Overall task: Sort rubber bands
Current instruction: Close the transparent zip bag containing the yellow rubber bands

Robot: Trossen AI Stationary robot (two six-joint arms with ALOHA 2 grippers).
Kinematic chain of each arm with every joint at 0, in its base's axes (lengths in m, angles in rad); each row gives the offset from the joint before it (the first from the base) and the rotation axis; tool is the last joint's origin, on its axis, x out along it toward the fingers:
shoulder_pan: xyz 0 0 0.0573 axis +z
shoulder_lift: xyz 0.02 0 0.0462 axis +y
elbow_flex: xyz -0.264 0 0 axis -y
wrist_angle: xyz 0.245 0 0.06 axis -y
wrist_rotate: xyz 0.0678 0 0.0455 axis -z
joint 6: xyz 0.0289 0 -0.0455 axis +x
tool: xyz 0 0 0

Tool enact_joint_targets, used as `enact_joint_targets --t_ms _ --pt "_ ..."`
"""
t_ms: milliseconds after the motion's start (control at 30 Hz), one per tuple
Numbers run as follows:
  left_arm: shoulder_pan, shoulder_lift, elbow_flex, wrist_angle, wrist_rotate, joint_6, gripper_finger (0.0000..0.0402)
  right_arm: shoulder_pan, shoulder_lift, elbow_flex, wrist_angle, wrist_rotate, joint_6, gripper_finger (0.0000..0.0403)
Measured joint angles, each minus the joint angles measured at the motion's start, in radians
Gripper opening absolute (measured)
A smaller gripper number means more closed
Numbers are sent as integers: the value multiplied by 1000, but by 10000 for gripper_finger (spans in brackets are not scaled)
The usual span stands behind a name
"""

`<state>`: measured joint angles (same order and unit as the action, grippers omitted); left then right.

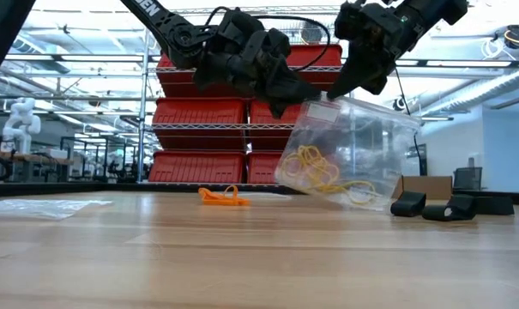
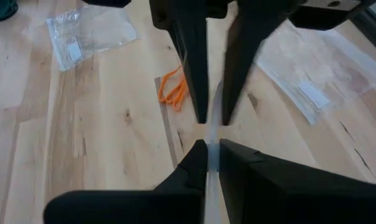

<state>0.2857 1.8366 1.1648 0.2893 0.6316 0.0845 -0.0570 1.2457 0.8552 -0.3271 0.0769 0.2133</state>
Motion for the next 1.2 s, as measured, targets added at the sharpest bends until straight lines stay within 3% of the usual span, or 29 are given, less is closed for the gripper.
enact_joint_targets --t_ms 133,1200 --pt "-13 0 -1 0 2 56 10 2 0 0 -2 -5 0 6" --pt "49 0 -1 -44 -38 28 1 0 0 1 -304 4 94 6"
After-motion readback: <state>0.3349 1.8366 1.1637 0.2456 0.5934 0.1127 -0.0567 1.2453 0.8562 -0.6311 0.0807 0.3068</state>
